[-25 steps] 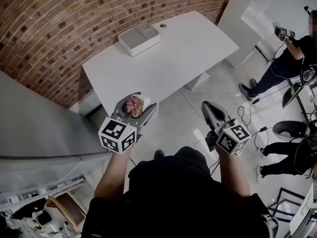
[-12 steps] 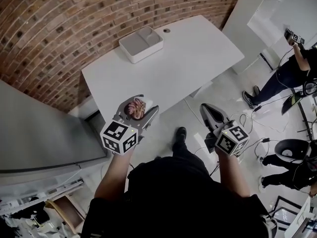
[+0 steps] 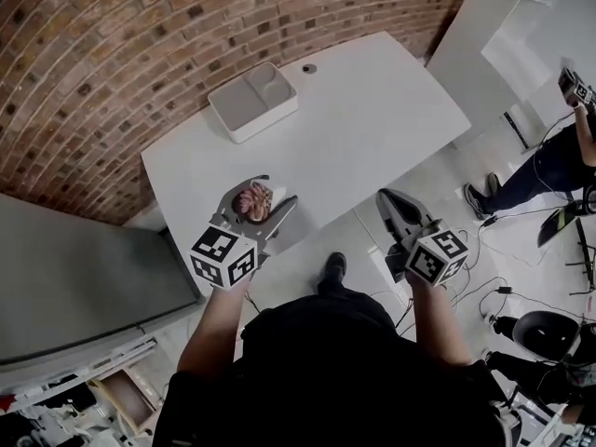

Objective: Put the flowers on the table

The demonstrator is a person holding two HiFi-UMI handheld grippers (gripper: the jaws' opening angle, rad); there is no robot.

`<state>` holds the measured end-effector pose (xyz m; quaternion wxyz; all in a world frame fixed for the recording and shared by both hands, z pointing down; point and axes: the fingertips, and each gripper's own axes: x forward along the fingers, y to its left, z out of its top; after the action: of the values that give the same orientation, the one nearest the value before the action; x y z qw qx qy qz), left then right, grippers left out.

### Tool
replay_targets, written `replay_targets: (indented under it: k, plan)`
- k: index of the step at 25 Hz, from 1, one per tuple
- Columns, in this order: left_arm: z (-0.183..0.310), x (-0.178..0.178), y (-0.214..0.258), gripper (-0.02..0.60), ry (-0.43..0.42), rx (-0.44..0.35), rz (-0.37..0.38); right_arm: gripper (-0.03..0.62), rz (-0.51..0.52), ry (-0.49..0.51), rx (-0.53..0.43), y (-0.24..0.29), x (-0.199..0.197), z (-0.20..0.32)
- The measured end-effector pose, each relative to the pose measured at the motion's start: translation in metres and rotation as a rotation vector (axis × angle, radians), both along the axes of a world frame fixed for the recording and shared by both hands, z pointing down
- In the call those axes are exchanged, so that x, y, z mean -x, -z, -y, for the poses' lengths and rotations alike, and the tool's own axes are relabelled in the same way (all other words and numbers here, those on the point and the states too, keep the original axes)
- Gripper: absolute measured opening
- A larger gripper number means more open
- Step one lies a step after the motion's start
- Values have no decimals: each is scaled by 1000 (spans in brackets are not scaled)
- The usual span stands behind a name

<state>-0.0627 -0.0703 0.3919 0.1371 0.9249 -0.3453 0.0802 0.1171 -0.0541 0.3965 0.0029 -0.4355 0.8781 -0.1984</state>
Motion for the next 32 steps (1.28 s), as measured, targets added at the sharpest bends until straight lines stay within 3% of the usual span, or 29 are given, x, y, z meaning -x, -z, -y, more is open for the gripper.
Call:
replay_targets:
  k: [9, 14, 20, 27, 32]
  plan:
    - [69, -47, 6, 282, 31, -8, -8, 14, 7, 18, 5, 0, -54, 73]
    - [87, -61, 4, 282, -8, -4, -9, 14, 33, -7, 9, 0, -63, 98]
    - [119, -47, 2, 282, -39, 11, -45, 14, 27, -16, 36, 2, -31, 135]
    - [148, -26, -8, 281, -62, 17, -58, 14, -50, 33, 6, 7, 15, 166]
    - [167, -26, -25, 281, -37, 48, -46, 14, -63, 103, 92, -18, 27, 176]
